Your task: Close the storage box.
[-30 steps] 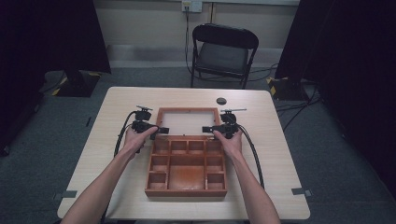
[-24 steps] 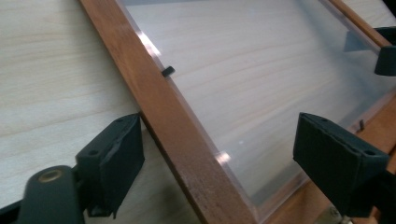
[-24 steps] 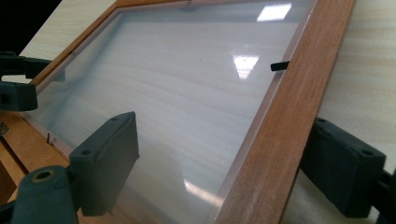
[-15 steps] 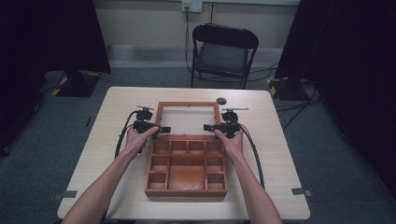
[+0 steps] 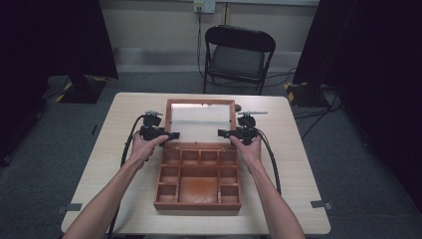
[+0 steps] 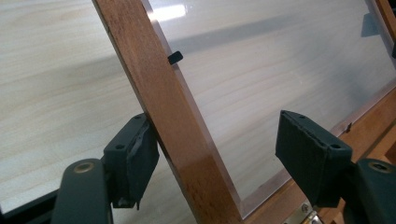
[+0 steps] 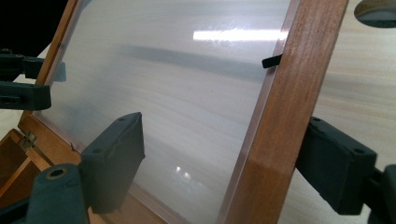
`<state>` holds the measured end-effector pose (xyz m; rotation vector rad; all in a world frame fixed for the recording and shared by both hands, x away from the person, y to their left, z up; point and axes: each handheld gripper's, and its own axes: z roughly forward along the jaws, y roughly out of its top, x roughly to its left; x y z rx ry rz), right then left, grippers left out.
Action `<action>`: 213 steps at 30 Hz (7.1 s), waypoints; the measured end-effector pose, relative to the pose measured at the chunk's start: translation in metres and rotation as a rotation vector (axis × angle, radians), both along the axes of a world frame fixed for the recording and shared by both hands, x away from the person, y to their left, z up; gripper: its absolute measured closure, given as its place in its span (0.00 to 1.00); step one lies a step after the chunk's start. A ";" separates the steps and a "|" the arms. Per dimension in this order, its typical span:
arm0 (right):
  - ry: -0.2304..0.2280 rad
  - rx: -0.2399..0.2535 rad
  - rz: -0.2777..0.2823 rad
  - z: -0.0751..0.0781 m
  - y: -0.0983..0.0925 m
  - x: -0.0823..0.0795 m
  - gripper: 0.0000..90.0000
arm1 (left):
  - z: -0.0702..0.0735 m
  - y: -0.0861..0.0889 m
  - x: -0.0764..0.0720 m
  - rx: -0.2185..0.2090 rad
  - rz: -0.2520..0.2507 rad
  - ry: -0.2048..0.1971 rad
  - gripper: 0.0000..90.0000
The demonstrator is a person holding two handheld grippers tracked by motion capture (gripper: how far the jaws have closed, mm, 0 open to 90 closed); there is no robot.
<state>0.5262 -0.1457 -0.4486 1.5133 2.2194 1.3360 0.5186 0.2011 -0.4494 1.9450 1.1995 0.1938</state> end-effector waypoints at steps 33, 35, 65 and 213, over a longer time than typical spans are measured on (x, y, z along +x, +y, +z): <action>-0.090 0.049 0.016 0.034 -0.011 -0.011 0.36 | 0.028 0.007 -0.016 -0.045 -0.036 -0.080 0.36; -0.097 0.051 0.015 0.035 -0.012 -0.011 0.37 | 0.029 0.007 -0.017 -0.040 -0.039 -0.087 0.36; -0.167 0.073 0.047 0.055 -0.021 -0.034 0.54 | 0.049 0.013 -0.038 -0.044 -0.100 -0.155 0.40; -0.113 0.096 0.463 0.141 0.041 -0.127 0.71 | 0.055 0.003 -0.126 -0.021 -0.183 -0.233 0.20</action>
